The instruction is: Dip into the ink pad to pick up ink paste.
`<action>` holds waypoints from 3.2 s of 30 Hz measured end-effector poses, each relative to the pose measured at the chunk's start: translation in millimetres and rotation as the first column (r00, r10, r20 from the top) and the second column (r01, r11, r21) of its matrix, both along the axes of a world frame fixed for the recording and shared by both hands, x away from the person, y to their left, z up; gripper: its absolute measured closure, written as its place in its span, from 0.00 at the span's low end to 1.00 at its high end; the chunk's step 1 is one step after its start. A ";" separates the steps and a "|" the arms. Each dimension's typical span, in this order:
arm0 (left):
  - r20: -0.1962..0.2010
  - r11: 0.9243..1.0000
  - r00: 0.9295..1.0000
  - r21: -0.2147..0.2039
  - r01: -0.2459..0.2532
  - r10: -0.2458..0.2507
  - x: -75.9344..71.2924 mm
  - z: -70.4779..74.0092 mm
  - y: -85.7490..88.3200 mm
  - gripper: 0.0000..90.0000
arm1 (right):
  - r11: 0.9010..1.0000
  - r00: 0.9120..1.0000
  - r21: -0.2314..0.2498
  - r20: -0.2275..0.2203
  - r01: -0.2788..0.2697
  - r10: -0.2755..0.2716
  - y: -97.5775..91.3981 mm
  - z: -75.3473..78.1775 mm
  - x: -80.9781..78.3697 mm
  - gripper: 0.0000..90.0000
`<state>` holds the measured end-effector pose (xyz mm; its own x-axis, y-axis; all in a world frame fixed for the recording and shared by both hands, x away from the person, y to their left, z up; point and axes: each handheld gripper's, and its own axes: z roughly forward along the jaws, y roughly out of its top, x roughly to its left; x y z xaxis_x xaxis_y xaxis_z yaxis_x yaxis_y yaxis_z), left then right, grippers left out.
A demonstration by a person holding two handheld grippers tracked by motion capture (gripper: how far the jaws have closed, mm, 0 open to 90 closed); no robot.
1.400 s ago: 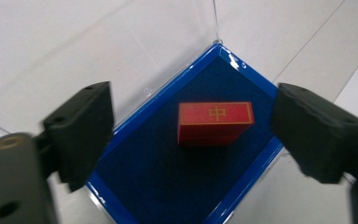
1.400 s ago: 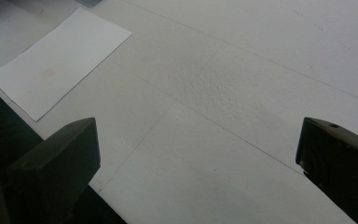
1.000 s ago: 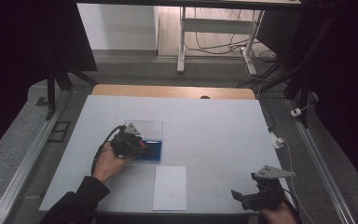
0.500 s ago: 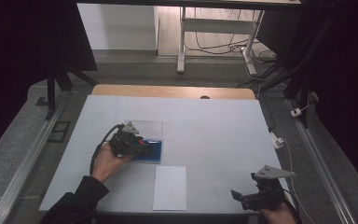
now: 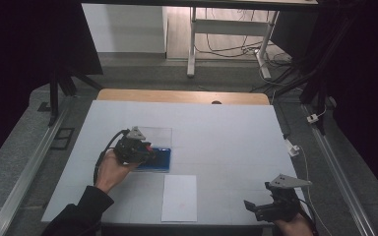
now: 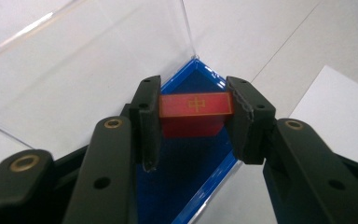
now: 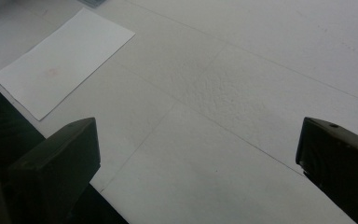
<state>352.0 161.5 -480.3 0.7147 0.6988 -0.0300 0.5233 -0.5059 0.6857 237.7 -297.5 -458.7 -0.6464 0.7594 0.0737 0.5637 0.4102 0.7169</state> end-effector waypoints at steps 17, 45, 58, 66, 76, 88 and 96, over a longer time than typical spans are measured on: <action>-0.030 0.996 0.996 0.033 -0.088 0.089 7.6 -19.4 -6.0 0.65 | 1.000 1.000 -0.002 -0.002 -0.004 0.004 0.5 -0.3 0.4 0.00; -0.031 0.993 0.993 0.050 -0.111 0.112 4.1 -24.0 -10.2 0.65 | 1.000 1.000 -0.009 -0.007 -0.005 0.005 1.4 -0.6 1.1 0.00; -0.035 0.992 0.993 0.051 -0.113 0.115 4.8 -23.4 -11.2 0.65 | 1.000 1.000 -0.008 -0.014 -0.005 0.005 1.6 -0.9 1.9 0.00; -0.038 0.994 0.994 0.055 -0.099 0.101 6.3 -19.3 -7.9 0.65 | 1.000 1.000 0.000 -0.016 -0.004 0.004 0.5 -0.9 2.3 0.00; -0.026 0.990 0.989 0.005 -0.143 0.143 2.1 -6.7 7.0 0.65 | 1.000 1.000 0.001 -0.017 -0.006 0.006 0.4 -0.6 2.2 0.00; -0.093 0.992 0.988 0.017 -0.121 0.123 1.2 -12.4 4.8 0.65 | 1.000 1.000 0.000 -0.016 -0.007 0.007 0.5 -0.6 2.1 0.00; -0.085 0.993 0.990 0.049 -0.106 0.109 1.4 -18.0 2.1 0.65 | 1.000 1.000 0.002 -0.016 -0.009 0.009 0.6 -0.9 2.2 0.00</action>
<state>353.4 163.6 -498.3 0.6313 0.7734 -0.0568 0.6333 -0.4719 0.6133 240.0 -296.9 -459.6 -0.6520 0.7534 0.0853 0.5714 0.4144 0.7084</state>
